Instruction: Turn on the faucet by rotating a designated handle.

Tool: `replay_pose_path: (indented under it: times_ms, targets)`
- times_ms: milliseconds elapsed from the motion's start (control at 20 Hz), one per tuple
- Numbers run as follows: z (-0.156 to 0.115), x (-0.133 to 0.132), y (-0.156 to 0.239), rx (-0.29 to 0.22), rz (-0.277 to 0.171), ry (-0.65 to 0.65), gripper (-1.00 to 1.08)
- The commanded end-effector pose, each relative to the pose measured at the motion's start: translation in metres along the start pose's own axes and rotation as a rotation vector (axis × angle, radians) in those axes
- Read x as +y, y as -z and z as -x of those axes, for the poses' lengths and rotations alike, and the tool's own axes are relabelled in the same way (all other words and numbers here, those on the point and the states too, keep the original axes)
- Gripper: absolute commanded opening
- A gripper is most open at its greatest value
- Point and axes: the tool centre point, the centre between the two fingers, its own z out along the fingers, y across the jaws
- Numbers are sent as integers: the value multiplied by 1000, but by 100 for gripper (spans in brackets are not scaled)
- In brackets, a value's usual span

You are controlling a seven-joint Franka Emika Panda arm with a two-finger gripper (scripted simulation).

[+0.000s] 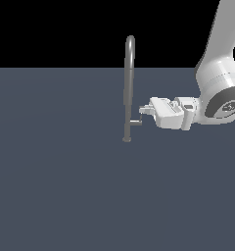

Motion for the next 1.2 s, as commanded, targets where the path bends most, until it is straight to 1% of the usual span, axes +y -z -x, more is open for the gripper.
replay_pose_path:
  times_ms: [0, 200, 250, 300, 650, 700, 750, 1150]
  targets:
    - [-9, 13, 0, -4, 4, -13, -100]
    - [-19, 29, 0, -6, 6, -17, -100]
    - [-19, 29, 0, -6, 6, -17, -100]
    - [-8, 18, 0, -2, 3, 5, -100]
    - [-50, 46, 0, -6, 6, -18, -100]
    - [-50, 46, 0, -6, 6, -18, -100]
    - [-31, 35, 0, -7, 9, 13, -100]
    - [-80, 43, 0, -6, 7, -16, -100]
